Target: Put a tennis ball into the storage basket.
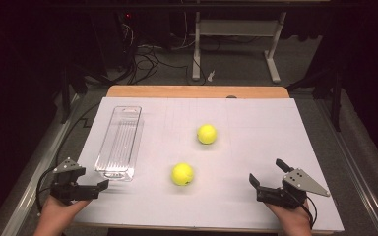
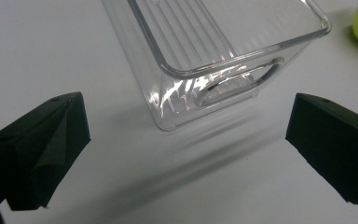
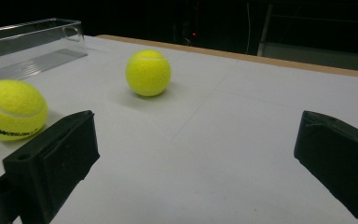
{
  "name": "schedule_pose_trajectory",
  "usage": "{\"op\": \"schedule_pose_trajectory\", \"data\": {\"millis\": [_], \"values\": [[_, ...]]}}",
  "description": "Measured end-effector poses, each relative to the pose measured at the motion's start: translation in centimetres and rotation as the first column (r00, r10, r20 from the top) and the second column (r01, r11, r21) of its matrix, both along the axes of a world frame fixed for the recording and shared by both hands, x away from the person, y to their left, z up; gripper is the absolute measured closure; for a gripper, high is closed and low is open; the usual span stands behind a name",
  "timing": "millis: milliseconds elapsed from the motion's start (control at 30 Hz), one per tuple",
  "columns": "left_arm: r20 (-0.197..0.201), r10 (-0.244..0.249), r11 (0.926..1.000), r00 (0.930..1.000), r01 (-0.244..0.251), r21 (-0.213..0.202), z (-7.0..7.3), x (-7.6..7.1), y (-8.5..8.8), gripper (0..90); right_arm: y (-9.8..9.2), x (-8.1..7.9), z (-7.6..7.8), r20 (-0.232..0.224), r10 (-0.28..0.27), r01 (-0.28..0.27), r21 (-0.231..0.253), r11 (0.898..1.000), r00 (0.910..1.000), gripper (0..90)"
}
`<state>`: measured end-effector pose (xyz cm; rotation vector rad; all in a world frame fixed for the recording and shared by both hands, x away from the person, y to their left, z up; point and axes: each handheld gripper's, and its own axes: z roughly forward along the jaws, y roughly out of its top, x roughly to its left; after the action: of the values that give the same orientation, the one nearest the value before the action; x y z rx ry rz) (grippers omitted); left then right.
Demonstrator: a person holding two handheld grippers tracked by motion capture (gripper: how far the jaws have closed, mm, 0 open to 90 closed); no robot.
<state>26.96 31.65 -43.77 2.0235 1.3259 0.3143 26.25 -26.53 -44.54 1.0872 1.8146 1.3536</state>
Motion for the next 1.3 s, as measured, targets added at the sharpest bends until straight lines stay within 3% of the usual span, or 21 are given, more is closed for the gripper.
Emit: {"op": "schedule_pose_trajectory", "data": {"millis": [400, 500, 667, 767, 900, 933, 967, 1000, 1100, 1200, 1267, 1300], "values": [[-0.074, -0.018, 0.9998, 0.9971, 0.019, 0.010, -0.5, 0.5, -0.2, 0.8, -0.1, 0.1, -0.2, -0.013, -0.005, 0.005, 0.003, 1.000, 0.9999, 0.3], [-0.090, -0.027, 0.9984, 0.9956, 0.031, 0.048, -0.3, 0.8, -0.4, 0.8, -0.2, 0.0, -0.1, -0.012, -0.006, 0.006, 0.021, 1.000, 0.9999, 0.3], [-0.134, -0.016, 0.9974, 0.9909, 0.025, 0.068, 0.2, 1.1, -1.1, 0.8, -0.4, -0.2, 0.0, -0.010, -0.001, 0.002, 0.042, 0.999, 0.9999, 0.3], [-0.150, -0.005, 0.9926, 0.9887, 0.023, 0.119, 0.7, 1.2, -1.4, 0.7, -0.3, -0.2, 0.0, -0.013, 0.002, -0.001, 0.040, 0.999, 0.9999, 0.3], [-0.209, -0.020, 0.9955, 0.9778, 0.038, 0.086, 0.7, 1.6, -0.9, 0.8, -0.3, -0.3, -0.1, -0.012, 0.006, -0.005, 0.039, 0.999, 0.9999, 0.3], [-0.252, -0.027, 0.9978, 0.9674, 0.041, 0.052, 0.5, 2.0, -0.5, 0.8, -0.4, -0.3, 0.0, -0.008, 0.004, -0.004, 0.037, 0.999, 1.0000, 0.3], [-0.274, -0.031, 0.9969, 0.9612, 0.050, 0.062, 0.4, 2.2, -0.5, 0.8, -0.4, -0.3, 0.0, -0.008, 0.003, -0.003, 0.037, 0.999, 1.0000, 0.3], [-0.283, -0.029, 0.9942, 0.9587, 0.057, 0.091, 0.4, 2.2, -0.5, 0.7, -0.5, -0.3, 0.0, -0.008, 0.000, 0.000, 0.041, 0.999, 1.0000, 0.3], [-0.302, -0.030, 0.9896, 0.9529, 0.071, 0.125, 0.3, 2.4, -0.7, 0.7, -0.6, -0.2, 0.0, -0.008, -0.001, 0.001, 0.045, 0.999, 1.0000, 0.3], [-0.325, -0.023, 0.9907, 0.9454, 0.065, 0.119, 0.5, 2.5, -0.9, 0.8, -0.7, -0.3, 0.0, -0.004, -0.004, 0.005, 0.050, 0.999, 1.0000, 0.3], [-0.329, -0.021, 0.9908, 0.9441, 0.064, 0.119, 0.5, 2.5, -0.9, 0.8, -0.7, -0.3, 0.0, -0.004, -0.003, 0.004, 0.049, 0.999, 1.0000, 0.3], [-0.345, -0.022, 0.9888, 0.9385, 0.071, 0.131, 0.6, 2.5, -1.1, 0.7, -0.7, -0.3, 0.0, -0.006, -0.001, 0.002, 0.048, 0.999, 1.0000, 0.3]]}}
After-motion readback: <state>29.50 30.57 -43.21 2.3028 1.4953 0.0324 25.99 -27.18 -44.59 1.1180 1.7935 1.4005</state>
